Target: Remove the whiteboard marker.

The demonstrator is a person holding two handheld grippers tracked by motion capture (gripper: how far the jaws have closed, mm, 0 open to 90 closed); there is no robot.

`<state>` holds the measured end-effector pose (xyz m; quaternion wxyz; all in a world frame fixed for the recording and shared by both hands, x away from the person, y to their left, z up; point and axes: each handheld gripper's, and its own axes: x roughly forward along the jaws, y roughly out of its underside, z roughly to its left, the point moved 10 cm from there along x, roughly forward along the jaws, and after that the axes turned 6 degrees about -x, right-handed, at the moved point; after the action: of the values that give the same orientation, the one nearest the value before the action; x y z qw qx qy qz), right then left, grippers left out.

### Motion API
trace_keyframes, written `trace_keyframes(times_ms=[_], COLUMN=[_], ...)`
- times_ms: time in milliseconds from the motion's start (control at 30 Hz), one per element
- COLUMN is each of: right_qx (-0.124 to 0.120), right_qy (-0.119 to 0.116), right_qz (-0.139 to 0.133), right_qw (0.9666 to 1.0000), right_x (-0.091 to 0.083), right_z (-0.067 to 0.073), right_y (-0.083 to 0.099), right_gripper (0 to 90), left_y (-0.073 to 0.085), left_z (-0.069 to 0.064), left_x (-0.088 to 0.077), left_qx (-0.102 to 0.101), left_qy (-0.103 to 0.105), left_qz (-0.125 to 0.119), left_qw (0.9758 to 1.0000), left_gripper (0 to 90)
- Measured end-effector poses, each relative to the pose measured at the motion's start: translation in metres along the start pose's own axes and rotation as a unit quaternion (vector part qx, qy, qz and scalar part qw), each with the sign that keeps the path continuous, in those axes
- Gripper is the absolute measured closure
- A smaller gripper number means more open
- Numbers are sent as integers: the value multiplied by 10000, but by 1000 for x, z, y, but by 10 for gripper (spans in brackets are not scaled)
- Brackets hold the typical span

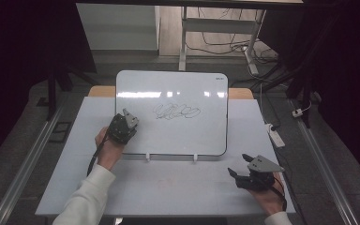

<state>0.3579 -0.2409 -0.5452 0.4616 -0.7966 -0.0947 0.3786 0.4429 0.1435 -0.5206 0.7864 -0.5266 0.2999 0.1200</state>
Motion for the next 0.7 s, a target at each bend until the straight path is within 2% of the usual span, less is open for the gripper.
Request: trace_keyframes(times_ms=[267, 400, 467, 533, 600, 667, 700], right_qx=[-13, 4, 20, 101, 129, 198, 206], right_qy=[17, 19, 20, 11, 23, -10, -28], right_qz=[-7, -69, -100, -185, -224, -242, -238], right_qw=[10000, 10000, 9999, 9998, 9997, 9995, 9995], right_x=[0, -1, -1, -2, -2, -2, -2], right_z=[0, 0, 0, 0, 0, 2, 2], right_y=[0, -1, -2, -3, -3, -4, -4], right_gripper=[245, 254, 258, 267, 270, 271, 271], left_y=[-1, -7, -13, -19, -24, -29, -31], left_z=[-4, -7, -8, -11, -16, -23, -27], left_x=[-3, -18, -30, -43, -54, -63, -68], left_qx=[141, 205, 212, 108, -6, -127, -188], left_qy=[89, 235, 343, 556, 835, 1163, 1353], left_qz=[-63, -184, -322, -503, -652, -824, -893], left_qw=[9998, 9993, 9987, 9971, 9944, 9897, 9866], left_gripper=[812, 812, 812, 813, 813, 812, 812])
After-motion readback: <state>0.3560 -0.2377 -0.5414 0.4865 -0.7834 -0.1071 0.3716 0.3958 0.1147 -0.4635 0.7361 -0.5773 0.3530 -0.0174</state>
